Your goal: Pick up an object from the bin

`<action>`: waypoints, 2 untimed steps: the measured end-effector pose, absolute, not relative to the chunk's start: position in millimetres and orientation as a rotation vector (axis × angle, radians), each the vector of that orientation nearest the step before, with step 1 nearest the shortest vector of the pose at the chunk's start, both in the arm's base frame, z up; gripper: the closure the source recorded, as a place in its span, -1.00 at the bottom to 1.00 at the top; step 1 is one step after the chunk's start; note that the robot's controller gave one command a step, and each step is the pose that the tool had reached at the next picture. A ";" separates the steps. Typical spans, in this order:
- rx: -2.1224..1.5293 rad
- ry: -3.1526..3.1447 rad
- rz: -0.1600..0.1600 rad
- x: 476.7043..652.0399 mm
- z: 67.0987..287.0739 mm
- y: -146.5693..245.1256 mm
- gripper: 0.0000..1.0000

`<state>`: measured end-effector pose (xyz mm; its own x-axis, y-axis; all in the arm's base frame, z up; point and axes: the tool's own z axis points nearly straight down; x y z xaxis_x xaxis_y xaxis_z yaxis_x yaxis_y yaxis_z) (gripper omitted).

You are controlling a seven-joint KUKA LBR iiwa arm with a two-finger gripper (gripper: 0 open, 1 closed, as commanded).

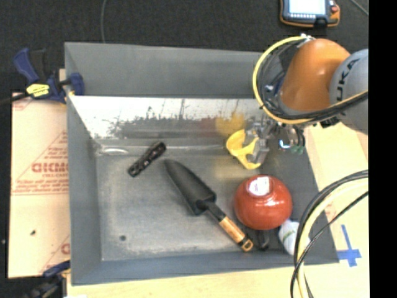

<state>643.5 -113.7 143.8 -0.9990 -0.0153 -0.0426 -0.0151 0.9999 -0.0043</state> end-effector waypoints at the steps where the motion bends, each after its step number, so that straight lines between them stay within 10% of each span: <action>1: -0.043 3.095 -0.009 644.8 151.1 -117.5 1.00; 2: -0.071 3.092 -0.011 620.6 144.1 -110.5 1.00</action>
Offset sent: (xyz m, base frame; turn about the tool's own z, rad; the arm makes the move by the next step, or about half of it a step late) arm -0.0240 0.0045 -0.0011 -0.0347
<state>620.6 -110.5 144.1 -0.9977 -0.0463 -0.0489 -0.0459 0.9989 -0.0081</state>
